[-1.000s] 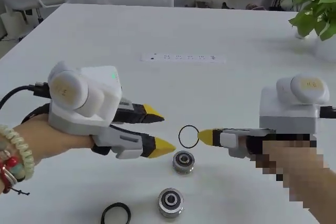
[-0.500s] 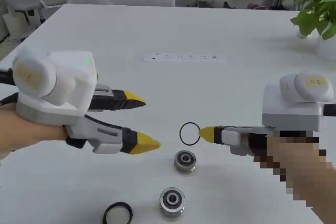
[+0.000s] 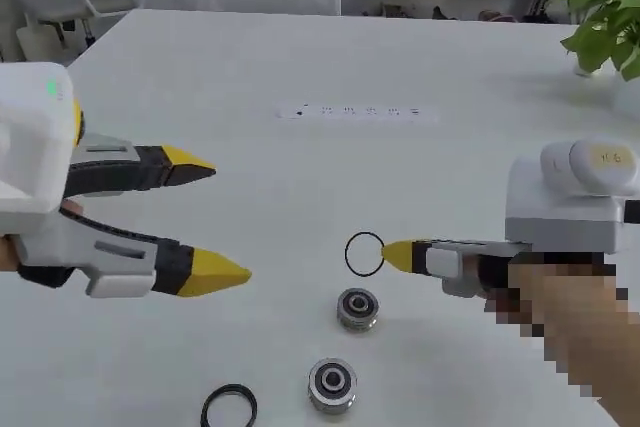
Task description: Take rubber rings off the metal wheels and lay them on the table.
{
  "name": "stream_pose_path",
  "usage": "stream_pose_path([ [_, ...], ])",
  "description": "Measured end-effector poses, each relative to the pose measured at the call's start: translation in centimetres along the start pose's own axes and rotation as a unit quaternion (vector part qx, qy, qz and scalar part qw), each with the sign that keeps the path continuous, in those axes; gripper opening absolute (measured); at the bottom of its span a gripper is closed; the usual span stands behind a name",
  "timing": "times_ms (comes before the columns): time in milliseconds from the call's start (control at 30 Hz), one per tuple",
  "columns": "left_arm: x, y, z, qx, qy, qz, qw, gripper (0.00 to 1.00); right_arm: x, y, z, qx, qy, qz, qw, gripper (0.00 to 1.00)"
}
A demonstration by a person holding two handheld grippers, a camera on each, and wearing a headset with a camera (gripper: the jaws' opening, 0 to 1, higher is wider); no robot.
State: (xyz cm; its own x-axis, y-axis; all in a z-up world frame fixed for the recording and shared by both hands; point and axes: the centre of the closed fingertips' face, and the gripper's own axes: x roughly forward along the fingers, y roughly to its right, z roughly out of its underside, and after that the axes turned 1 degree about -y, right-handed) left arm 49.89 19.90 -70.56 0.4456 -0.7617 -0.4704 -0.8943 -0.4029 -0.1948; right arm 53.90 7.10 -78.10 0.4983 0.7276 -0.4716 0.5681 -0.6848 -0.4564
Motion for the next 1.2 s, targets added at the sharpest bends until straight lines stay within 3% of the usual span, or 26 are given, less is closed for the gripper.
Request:
stream_pose_path([
  [400, -3.3, 0.7, 1.6, -0.024, -0.009, -0.028, 0.9993, 0.78, 0.1, -0.4, 0.1, -0.004, -0.004, -0.006, 1.0, 0.0],
  [567, -4.2, 1.2, 2.8, -0.037, -0.018, -0.036, 0.9985, 0.81, 0.2, -0.6, 0.3, -0.008, -0.009, -0.009, 0.9999, 0.0],
  [967, -5.1, 2.4, 4.9, -0.077, -0.016, -0.056, 0.9954, 0.88, 0.1, -1.1, 0.0, -0.012, -0.004, -0.019, 0.9997, 0.0],
  [1200, -4.8, 3.7, 7.0, -0.105, -0.025, -0.06, 0.9923, 0.91, 0.0, -1.4, -0.1, -0.015, -0.005, -0.024, 0.9996, 0.0],
])
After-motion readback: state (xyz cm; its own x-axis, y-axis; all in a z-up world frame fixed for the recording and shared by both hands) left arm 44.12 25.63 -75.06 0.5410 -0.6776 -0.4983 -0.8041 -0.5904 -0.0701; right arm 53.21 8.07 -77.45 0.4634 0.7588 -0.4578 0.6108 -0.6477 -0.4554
